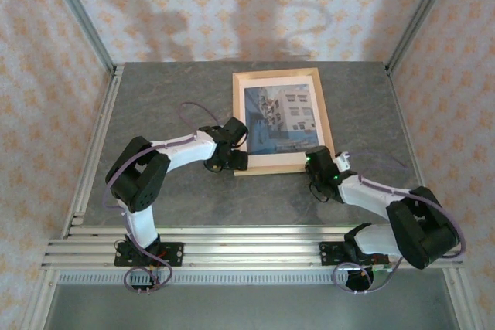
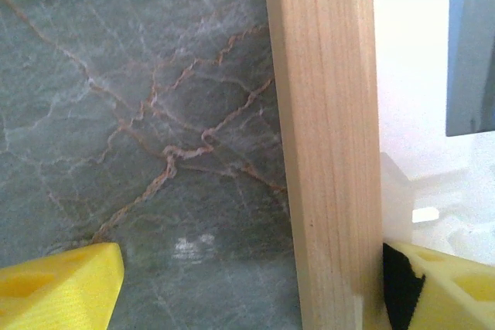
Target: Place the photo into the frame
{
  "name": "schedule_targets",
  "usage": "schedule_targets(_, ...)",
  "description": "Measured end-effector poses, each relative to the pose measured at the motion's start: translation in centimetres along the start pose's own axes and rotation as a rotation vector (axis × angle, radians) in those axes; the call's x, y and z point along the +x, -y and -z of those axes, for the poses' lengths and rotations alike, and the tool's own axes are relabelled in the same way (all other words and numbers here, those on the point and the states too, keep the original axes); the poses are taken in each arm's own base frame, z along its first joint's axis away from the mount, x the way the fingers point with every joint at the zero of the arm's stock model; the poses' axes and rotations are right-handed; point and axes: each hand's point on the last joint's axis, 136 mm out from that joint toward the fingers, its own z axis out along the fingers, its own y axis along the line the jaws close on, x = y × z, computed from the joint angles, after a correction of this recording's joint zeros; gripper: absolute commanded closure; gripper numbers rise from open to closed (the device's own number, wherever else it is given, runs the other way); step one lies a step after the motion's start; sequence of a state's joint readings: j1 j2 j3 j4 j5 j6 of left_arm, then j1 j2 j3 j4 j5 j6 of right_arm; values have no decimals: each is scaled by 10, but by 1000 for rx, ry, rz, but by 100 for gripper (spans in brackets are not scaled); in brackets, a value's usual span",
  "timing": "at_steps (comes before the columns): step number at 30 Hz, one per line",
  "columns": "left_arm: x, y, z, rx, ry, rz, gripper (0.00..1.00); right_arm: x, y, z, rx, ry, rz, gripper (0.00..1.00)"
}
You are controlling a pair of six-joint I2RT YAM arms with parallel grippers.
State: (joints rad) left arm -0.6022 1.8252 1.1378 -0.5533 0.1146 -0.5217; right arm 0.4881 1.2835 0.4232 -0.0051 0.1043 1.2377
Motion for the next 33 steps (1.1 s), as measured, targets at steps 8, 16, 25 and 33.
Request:
schedule_targets(8,2,-1,0,-3,-6,0,12,0,0,0,20,-2,1,76)
schedule_targets(16,2,-5,1,-20,-5,0,10,-8,7,12,87,29,155,37)
schedule_targets(25,1,-10,3,-39,-7,5,10,-43,-33,50,71,130,464,20)
schedule_targets(33,-2,-15,4,-45,-2,21,12,-77,-66,25,160,64,753,30)
